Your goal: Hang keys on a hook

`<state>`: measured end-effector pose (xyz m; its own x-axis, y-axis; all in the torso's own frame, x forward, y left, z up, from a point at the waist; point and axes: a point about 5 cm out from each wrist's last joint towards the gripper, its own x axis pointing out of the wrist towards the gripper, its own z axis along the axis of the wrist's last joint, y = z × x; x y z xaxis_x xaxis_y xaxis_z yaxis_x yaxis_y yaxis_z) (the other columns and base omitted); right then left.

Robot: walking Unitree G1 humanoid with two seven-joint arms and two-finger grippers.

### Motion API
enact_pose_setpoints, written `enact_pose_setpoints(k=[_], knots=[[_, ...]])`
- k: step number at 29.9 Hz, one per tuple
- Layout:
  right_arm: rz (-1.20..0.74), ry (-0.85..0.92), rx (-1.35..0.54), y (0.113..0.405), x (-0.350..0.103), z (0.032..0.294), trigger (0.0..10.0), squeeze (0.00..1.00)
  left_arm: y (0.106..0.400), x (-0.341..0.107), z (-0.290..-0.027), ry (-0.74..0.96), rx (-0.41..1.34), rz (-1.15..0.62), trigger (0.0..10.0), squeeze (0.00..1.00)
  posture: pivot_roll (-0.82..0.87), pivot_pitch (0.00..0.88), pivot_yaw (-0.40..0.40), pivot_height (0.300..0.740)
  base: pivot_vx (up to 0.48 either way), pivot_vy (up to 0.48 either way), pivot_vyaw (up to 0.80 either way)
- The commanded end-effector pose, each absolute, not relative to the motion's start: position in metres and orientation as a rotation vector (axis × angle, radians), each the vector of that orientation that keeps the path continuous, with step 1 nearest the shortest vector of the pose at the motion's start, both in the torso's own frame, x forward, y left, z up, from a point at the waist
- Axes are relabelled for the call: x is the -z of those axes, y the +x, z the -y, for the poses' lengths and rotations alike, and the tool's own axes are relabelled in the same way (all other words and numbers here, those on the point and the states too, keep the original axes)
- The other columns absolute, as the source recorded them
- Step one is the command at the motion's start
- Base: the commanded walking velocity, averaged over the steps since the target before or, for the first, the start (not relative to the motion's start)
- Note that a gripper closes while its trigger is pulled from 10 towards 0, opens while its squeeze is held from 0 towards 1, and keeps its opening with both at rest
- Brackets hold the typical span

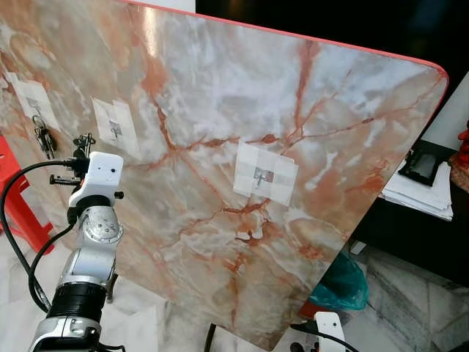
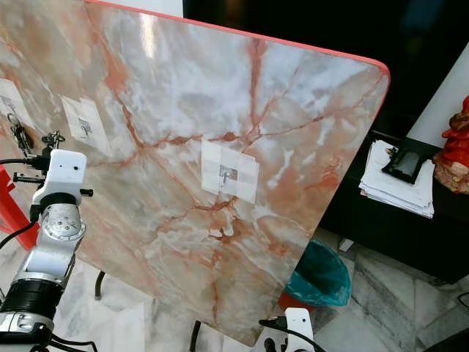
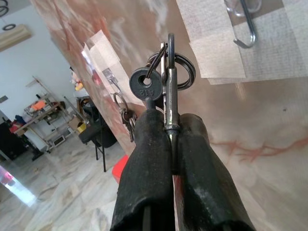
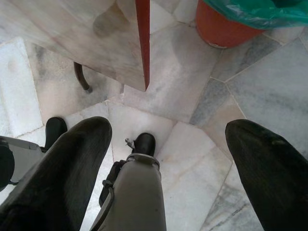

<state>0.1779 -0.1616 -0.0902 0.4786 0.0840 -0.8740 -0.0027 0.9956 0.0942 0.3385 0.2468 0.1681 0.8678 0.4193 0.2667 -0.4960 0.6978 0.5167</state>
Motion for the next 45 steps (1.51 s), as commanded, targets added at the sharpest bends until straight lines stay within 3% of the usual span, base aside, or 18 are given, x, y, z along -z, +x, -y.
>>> enact_pose_setpoints(k=[1,28,45], knots=[[-1.064,0.086,-0.035,0.179,0.089,0.167,10.0,0.00,0.344,-0.175,-0.240,0.636,-0.486,0.168,10.0,0.00,0.15,0.000,-0.119,0.740,0.000,0.000,0.00],[-1.065,0.091,-0.034,0.177,0.090,0.166,10.0,0.00,0.352,-0.167,-0.218,0.698,-0.340,0.181,10.0,0.00,0.15,0.000,-0.117,0.740,0.000,0.000,0.00],[-1.063,0.092,-0.037,0.179,0.090,0.164,10.0,0.00,0.335,-0.148,-0.220,0.747,-0.311,0.144,10.0,0.00,0.15,0.003,-0.117,0.740,0.000,0.000,0.00]])
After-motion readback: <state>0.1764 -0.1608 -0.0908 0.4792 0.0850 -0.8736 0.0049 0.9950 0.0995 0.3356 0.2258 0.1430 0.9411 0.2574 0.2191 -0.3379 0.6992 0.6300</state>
